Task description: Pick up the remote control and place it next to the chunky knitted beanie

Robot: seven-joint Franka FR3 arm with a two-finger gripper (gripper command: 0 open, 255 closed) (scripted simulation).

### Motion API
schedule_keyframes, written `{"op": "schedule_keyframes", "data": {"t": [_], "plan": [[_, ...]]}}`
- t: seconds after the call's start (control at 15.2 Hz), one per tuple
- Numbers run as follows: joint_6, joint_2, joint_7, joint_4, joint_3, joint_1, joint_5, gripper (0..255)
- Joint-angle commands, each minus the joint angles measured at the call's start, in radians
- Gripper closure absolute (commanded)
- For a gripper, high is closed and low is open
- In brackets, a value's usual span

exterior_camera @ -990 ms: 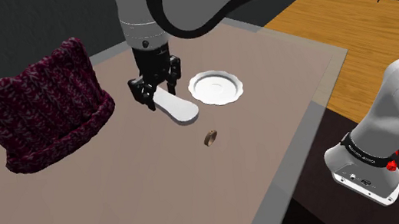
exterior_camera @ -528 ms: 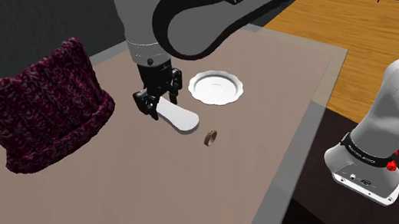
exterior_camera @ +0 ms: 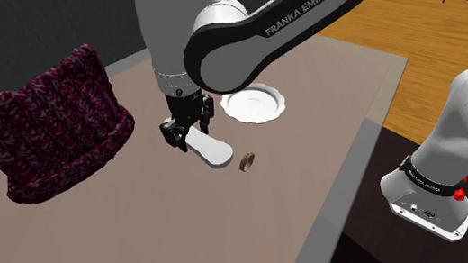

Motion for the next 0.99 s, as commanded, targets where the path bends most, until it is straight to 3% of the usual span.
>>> {"op": "schedule_keyframes", "data": {"t": [0.0,0.66,0.73,0.92], "plan": [[0.027,0.011,0.004,-0.016,-0.002,0.001,-0.005,255],[0.051,0.024,0.008,-0.028,-0.004,0.003,-0.011,255],[0.051,0.024,0.008,-0.028,-0.004,0.003,-0.011,0],[0.051,0.024,0.008,-0.028,-0.004,0.003,-0.011,0]]}}
